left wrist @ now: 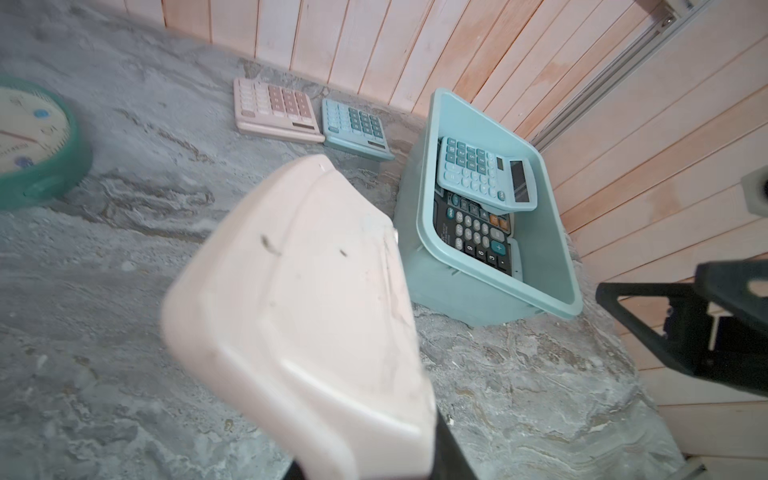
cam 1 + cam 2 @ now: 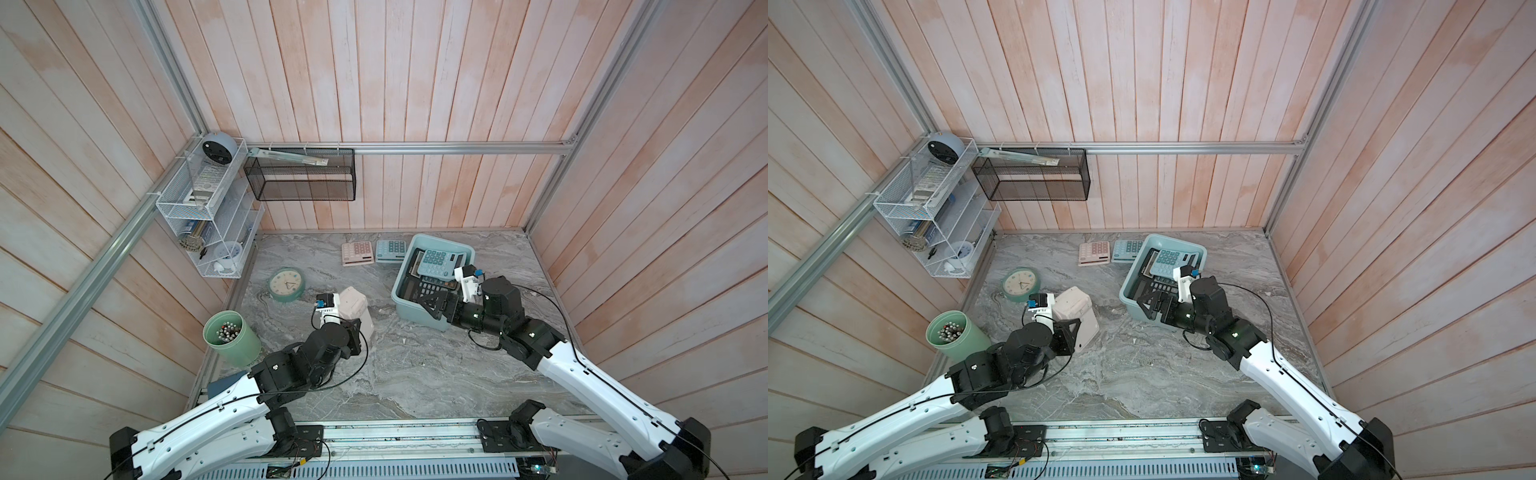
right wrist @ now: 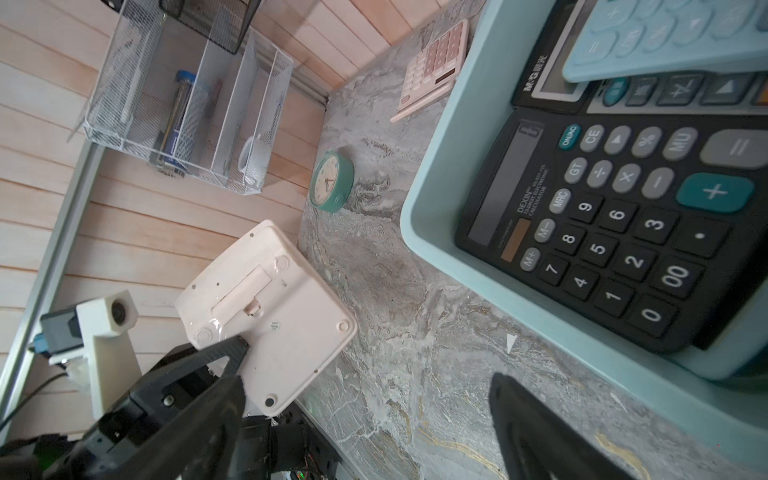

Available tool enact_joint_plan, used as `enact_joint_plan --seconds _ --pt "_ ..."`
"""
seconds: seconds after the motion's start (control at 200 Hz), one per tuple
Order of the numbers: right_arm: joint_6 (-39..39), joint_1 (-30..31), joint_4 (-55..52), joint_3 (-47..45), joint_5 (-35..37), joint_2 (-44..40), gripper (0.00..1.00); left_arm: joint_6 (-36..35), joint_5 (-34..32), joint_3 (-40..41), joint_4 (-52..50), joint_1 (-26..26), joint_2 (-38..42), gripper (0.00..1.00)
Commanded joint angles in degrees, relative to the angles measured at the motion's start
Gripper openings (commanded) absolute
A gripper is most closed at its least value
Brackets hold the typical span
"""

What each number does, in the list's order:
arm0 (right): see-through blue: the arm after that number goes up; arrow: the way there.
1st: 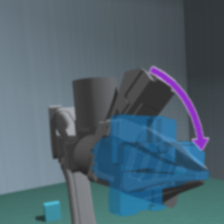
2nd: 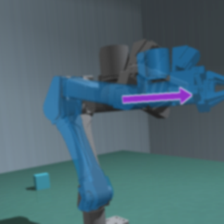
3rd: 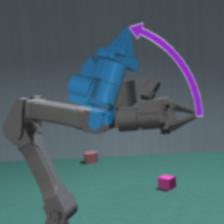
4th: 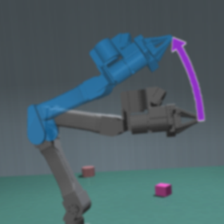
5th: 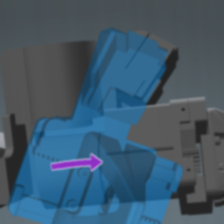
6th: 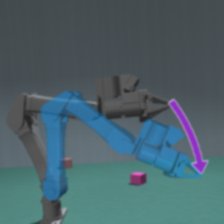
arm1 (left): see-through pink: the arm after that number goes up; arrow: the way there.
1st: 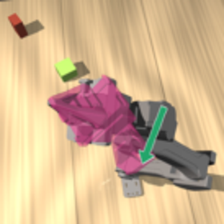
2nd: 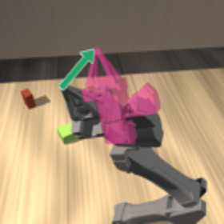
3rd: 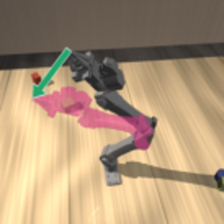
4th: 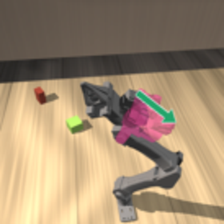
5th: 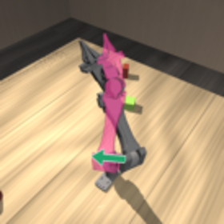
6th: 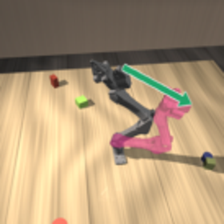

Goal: Put the calculator in the storage box
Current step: Pick up the calculator at the center of the board, then place the calculator in the storage box.

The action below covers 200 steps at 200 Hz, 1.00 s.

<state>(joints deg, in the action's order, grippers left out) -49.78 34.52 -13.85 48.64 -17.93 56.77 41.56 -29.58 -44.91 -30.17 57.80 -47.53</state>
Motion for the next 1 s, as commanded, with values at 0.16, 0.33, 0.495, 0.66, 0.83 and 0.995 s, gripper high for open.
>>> enact_joint_plan --seconds 0.16,0.33,0.495,0.66,0.83,0.995 --pt "-3.0 -6.1 -7.8 9.4 -5.7 0.9 0.98 -18.4 -21.8 -10.4 -3.7 8.6 -8.0 0.0" --pt "-2.4 -7.1 -14.5 17.3 -6.9 4.4 0.98 -27.5 -31.7 -11.6 0.6 12.0 -13.4 0.0" --pt "-1.9 -7.4 -18.1 22.5 -8.6 7.5 0.98 -37.2 -39.4 -9.9 8.5 14.3 -16.7 0.0" --pt "1.3 -6.6 -21.9 28.6 -10.1 10.7 0.98 -45.4 -44.8 -7.9 15.4 16.2 -19.7 0.0" --pt "5.2 -4.8 -26.2 35.5 -9.0 14.0 0.98 -54.4 -48.4 -5.9 23.3 17.3 -22.6 0.0" --pt "8.5 -2.1 -29.4 42.1 -7.8 18.2 0.97 -59.4 -50.3 -6.1 27.0 17.3 -24.9 0.0"
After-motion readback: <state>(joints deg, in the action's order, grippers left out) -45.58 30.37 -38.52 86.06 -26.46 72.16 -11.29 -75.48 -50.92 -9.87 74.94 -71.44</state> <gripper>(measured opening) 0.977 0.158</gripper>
